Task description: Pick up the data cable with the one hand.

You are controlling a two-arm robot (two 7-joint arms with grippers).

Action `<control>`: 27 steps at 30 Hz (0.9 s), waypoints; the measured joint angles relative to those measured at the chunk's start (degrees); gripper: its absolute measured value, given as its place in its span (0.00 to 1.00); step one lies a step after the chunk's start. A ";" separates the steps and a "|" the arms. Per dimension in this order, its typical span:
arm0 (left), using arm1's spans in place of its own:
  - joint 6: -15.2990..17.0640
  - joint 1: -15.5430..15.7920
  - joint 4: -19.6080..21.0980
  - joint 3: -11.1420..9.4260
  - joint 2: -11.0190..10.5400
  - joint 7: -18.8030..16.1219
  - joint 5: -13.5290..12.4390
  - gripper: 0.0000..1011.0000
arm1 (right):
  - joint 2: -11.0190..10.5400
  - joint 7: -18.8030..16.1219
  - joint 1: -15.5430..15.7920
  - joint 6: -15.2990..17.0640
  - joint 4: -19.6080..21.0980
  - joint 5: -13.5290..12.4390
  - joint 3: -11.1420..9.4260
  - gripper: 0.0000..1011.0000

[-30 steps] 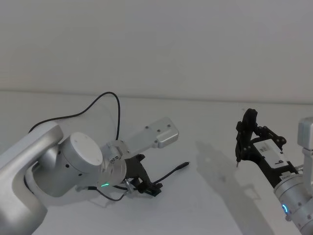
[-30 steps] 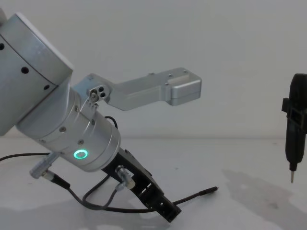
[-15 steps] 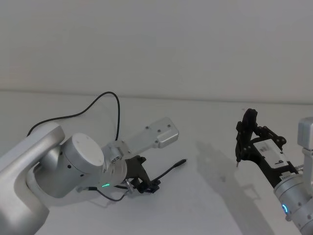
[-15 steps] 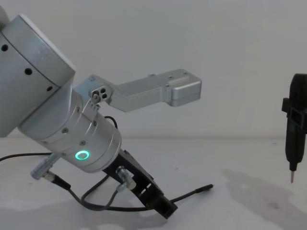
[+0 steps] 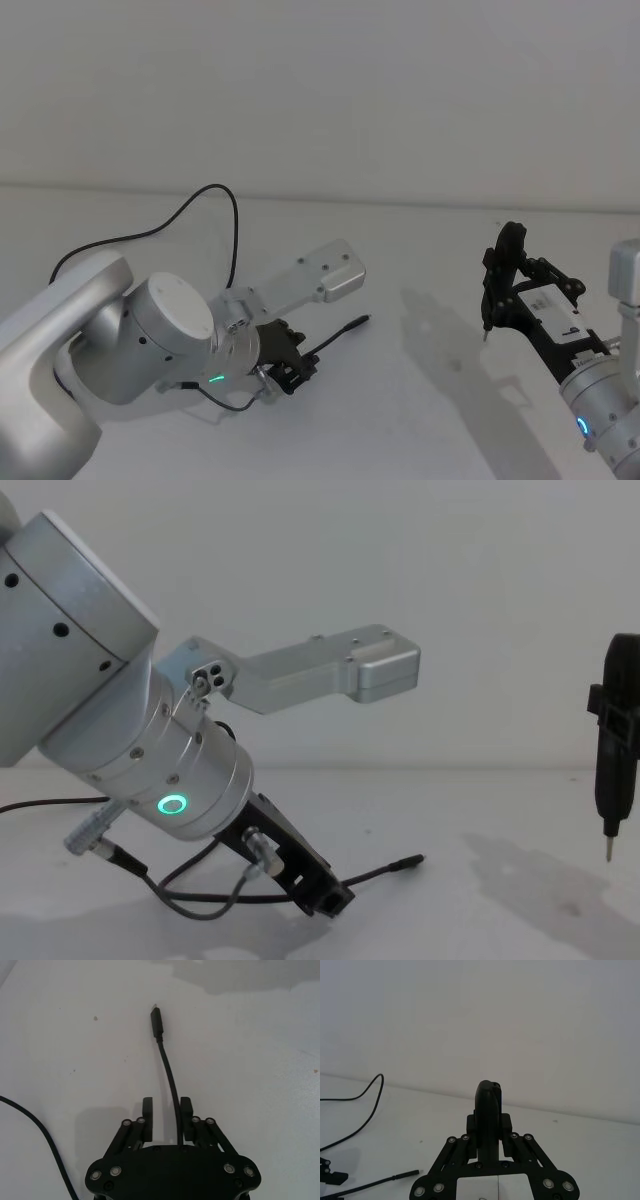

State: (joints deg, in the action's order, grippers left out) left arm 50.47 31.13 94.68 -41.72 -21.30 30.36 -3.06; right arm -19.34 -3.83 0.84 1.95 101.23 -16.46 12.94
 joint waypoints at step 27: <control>-0.22 -0.14 0.25 0.19 -0.11 0.18 -0.06 0.05 | 0.03 0.00 0.01 0.00 0.04 0.03 0.00 0.27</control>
State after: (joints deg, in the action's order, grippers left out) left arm 50.25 30.99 94.93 -41.53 -21.41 30.53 -3.12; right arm -19.31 -3.83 0.85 1.95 101.26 -16.43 12.94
